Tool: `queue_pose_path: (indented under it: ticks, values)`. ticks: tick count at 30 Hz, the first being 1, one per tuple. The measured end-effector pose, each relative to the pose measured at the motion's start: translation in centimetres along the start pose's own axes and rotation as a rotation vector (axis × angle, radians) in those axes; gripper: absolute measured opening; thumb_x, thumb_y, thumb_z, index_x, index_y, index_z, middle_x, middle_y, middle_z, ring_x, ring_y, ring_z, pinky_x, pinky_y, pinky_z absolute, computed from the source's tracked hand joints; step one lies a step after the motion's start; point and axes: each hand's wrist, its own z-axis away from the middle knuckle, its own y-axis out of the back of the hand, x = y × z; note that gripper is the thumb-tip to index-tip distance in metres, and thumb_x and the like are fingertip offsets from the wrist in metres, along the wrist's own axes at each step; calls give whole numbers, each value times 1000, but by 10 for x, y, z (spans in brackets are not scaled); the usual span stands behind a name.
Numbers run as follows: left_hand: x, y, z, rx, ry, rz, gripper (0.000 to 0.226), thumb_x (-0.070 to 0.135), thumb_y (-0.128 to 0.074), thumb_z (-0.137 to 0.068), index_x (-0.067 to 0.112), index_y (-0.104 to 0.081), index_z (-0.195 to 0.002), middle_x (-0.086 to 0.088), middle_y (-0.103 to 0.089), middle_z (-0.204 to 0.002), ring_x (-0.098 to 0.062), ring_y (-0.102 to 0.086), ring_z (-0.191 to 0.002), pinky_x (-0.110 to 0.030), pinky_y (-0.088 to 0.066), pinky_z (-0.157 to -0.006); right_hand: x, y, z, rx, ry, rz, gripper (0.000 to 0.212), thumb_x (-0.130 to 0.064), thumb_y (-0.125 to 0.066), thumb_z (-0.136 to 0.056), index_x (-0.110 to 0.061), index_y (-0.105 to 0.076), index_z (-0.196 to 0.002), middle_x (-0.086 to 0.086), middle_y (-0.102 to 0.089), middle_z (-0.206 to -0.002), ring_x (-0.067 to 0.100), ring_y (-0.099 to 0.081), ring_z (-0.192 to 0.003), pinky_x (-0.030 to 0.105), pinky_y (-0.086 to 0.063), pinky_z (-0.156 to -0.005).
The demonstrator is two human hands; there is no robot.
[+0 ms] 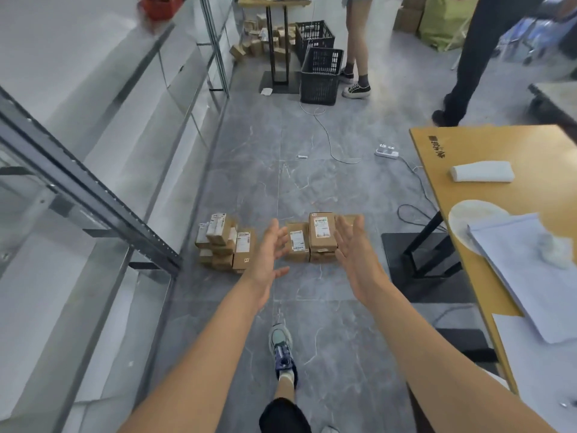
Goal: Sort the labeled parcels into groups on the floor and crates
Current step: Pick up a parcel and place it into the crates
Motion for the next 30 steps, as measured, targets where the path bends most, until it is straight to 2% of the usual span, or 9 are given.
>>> queue_pose_path:
  ticks: [3, 5, 9, 14, 21, 27, 30]
  values:
    - [10, -1, -62, -33, 31, -5, 60, 68, -30, -101, 30, -54, -141, 7, -52, -148, -13, -49, -136, -47, -40, -112, -5, 7, -50, 52, -24, 9, 78, -75, -16, -100, -32, -20, -166, -14, -21, -171, 5, -22, -156, 41, -14, -130]
    - [17, -1, -102, -59, 72, -4, 66, 68, -29, -102, 25, -50, -148, 6, -52, -149, -14, -48, -136, -48, -39, -113, -11, 10, -80, 83, -51, 10, 75, -72, -15, -102, -30, -20, -165, -14, -21, -171, 6, -21, -156, 42, -14, -130]
    - [34, -3, -166, -97, 129, 1, 61, 66, -28, -104, 27, -51, -144, 10, -54, -137, -12, -49, -132, -47, -38, -114, -21, 16, -133, 147, -91, 24, 68, -64, -13, -107, -29, -25, -164, -22, -31, -159, 3, -28, -150, 38, -17, -129]
    - [45, -10, -226, -107, 198, -22, 56, 65, -29, -104, 29, -52, -140, 13, -56, -126, -10, -51, -123, -46, -39, -112, -24, 35, -191, 184, -178, 40, 78, -75, -19, -100, -33, -22, -165, -13, -25, -170, 8, -24, -156, 37, -18, -128]
    - [42, -35, -299, -94, 279, -83, 67, 66, -28, -104, 21, -44, -152, 2, -48, -152, -14, -48, -133, -52, -37, -116, -16, 77, -270, 188, -293, 42, 81, -79, -19, -98, -34, -22, -165, -10, -24, -171, 10, -23, -157, 45, -14, -130]
    - [23, -68, -379, -20, 357, -118, 69, 67, -27, -103, 23, -44, -154, 4, -48, -155, -12, -48, -136, -50, -37, -115, 10, 126, -349, 170, -400, 28, 76, -73, -19, -102, -31, -19, -166, -5, -22, -172, 14, -23, -157, 44, -16, -130]
    - [9, -81, -412, 9, 403, -108, 70, 66, -27, -103, 21, -42, -155, 3, -45, -157, -12, -46, -138, -51, -36, -117, 28, 149, -387, 151, -468, 50, 80, -76, -20, -100, -32, -18, -166, -2, -21, -173, 20, -20, -159, 50, -14, -130]
